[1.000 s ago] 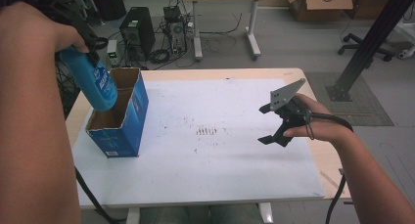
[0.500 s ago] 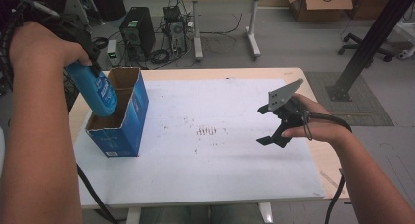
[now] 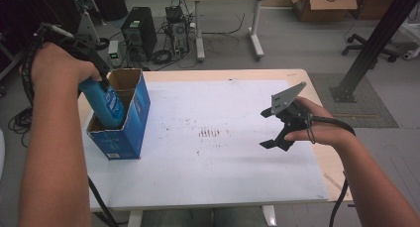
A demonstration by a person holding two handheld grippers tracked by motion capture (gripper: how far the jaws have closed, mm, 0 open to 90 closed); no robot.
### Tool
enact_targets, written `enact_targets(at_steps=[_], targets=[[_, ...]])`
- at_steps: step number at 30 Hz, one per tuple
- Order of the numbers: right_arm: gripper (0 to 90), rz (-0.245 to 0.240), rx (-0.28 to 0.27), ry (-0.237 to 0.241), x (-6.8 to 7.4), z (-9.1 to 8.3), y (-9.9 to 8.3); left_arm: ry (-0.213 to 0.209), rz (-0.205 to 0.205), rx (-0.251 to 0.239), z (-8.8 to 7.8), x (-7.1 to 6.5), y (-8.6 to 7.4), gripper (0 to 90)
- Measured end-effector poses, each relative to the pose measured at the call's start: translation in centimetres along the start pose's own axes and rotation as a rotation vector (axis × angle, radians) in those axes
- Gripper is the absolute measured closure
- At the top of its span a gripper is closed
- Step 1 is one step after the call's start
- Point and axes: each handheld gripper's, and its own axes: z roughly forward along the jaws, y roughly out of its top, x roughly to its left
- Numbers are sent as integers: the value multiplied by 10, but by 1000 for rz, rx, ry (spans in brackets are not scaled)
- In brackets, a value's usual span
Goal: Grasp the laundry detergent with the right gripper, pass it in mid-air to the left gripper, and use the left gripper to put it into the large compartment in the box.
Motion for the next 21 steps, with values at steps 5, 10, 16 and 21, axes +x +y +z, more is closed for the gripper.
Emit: enact_targets(at_steps=[5, 10, 16, 21], targets=[[24, 5, -3, -8, -1, 2, 0, -1, -4, 17, 16, 1, 2, 382], [24, 6, -3, 2, -2, 5, -1, 6, 5, 28, 32, 0, 4, 382], [25, 3, -2, 14, -1, 7, -3, 12, 2, 54, 57, -1, 6, 382], [25, 6, 2, 17, -1, 8, -5, 12, 3, 61, 73, -1, 6, 382]])
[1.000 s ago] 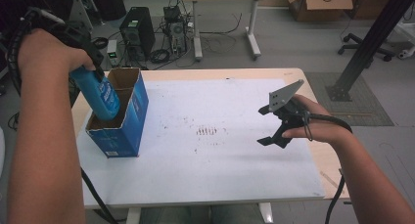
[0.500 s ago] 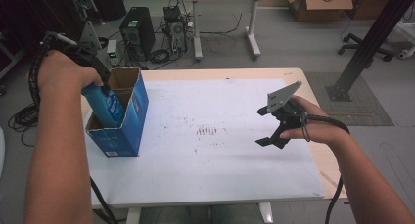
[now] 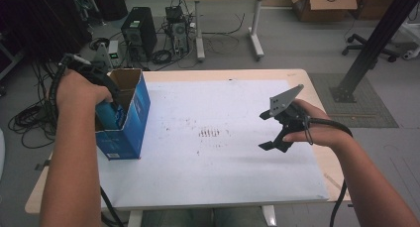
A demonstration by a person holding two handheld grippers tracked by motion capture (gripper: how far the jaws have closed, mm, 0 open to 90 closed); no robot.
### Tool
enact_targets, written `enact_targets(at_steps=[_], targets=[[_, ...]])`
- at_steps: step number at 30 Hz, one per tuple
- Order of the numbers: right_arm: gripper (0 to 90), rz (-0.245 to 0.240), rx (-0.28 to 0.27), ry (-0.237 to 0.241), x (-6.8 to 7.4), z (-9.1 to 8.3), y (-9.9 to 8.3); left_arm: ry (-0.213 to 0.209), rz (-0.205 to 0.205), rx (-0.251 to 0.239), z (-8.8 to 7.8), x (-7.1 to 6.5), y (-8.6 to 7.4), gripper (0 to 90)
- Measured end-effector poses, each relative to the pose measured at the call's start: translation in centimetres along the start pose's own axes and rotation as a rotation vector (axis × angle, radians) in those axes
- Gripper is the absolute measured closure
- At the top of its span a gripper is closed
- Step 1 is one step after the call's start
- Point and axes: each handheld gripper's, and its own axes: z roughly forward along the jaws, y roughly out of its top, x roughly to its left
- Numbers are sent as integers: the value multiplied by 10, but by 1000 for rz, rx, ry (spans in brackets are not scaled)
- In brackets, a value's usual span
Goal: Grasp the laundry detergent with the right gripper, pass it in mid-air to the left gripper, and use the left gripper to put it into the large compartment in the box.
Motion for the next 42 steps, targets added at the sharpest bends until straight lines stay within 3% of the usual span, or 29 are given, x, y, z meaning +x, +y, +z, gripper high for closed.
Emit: enact_targets(at_steps=[19, 34, 42], targets=[[25, -7, -11, -3, 2, 0, 0, 13, 10, 9, 30, -5, 2, 382], [26, -2, -8, 4, 1, 6, -1, 3, 24, 21, 46, -5, 4, 382], [25, -1, -5, 4, 1, 6, -1, -3, 33, 3, 47, -4, 3, 381]])
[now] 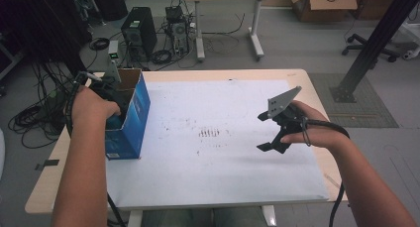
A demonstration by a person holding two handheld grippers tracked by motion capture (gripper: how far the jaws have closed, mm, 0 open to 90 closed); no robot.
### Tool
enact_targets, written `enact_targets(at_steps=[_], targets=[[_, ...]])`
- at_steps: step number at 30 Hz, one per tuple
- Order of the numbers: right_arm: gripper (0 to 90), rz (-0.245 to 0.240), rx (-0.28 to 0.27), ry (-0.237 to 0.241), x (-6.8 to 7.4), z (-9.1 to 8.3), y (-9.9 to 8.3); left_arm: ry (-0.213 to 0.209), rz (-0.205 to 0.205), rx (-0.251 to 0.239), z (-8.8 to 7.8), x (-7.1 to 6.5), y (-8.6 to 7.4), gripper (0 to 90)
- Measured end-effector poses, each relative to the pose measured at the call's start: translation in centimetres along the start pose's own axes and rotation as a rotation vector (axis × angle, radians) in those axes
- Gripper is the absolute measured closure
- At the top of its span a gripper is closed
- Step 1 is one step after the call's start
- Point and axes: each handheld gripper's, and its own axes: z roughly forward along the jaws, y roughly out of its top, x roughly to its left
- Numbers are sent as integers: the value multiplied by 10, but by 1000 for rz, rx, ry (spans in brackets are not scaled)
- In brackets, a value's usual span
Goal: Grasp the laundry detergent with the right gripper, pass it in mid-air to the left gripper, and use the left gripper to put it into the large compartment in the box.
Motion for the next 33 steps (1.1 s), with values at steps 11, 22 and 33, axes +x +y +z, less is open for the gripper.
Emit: enact_targets(at_steps=[11, 22, 33], targets=[[26, -3, 0, 2, 2, 0, 1, -7, -9, -1, 1, 2, -2, 379], [26, -10, 1, 7, 3, -1, -1, -24, -14, -6, -1, 2, -4, 339], [25, -12, -9, 4, 5, -4, -1, -21, -10, -28, -16, -1, -8, 320]])
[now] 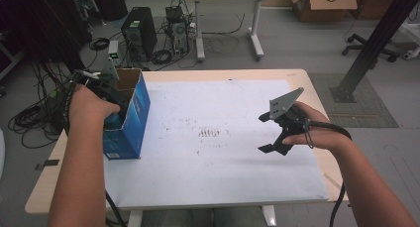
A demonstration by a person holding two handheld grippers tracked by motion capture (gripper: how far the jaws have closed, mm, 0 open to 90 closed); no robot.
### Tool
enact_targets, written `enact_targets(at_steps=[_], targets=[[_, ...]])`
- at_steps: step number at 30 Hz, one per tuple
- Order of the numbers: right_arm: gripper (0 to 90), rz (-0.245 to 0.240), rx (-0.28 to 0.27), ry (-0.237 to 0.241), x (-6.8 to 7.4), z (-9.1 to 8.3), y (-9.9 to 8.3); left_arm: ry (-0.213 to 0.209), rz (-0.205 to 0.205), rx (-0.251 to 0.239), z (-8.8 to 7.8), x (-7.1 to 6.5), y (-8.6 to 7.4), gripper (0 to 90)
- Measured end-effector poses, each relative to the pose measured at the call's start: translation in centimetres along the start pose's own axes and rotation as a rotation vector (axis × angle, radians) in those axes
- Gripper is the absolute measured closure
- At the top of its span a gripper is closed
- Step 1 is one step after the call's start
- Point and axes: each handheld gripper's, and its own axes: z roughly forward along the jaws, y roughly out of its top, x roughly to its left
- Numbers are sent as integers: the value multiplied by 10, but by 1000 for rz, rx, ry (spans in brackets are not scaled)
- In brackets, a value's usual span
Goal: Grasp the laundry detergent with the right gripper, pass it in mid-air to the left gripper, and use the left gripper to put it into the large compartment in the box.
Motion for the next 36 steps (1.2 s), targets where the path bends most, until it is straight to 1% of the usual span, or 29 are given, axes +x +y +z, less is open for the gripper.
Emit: enact_targets(at_steps=[3, 5, 8, 10, 15, 18, 20, 21, 23, 26, 28, 30, 33, 35, 36], targets=[[26, -3, 1, -1, 0, -1, 0, 16, -4, -16, -7, -1, -2, 311], [25, -3, 0, -3, 0, -1, 0, 8, -8, -23, -11, -2, -2, 298], [25, 0, -2, -4, 0, -2, 0, 11, -13, -28, -17, -2, -4, 268], [26, -4, -5, -4, 1, -2, 1, 10, -11, -36, -21, -2, -5, 264], [25, -9, -10, -5, 2, -6, 4, 20, -19, -37, -29, -1, -9, 214], [25, -12, -12, -6, 3, -7, 5, 19, -10, -45, -34, -1, -12, 203], [26, -14, -12, -6, 3, -8, 6, 25, -10, -46, -38, -1, -13, 164], [25, -15, -10, -8, 3, -9, 7, 26, -10, -47, -39, -1, -14, 161], [26, -17, -11, -8, 4, -9, 8, 26, -3, -51, -43, -2, -15, 135], [26, -18, -14, -6, 4, -11, 9, 22, 14, -66, -49, -3, -17, 120], [25, -20, -16, -10, 4, -12, 10, 23, 18, -66, -53, -4, -18, 101], [26, -17, -17, -10, 4, -13, 11, 25, 26, -76, -56, -5, -19, 76], [26, -18, -17, -11, 4, -14, 11, 26, 44, -90, -64, -8, -21, 62], [26, -17, -19, -11, 4, -14, 12, 24, 54, -91, -68, -11, -22, 49], [26, -15, -20, -9, 4, -15, 12, 19, 63, -88, -70, -12, -23, 21]])
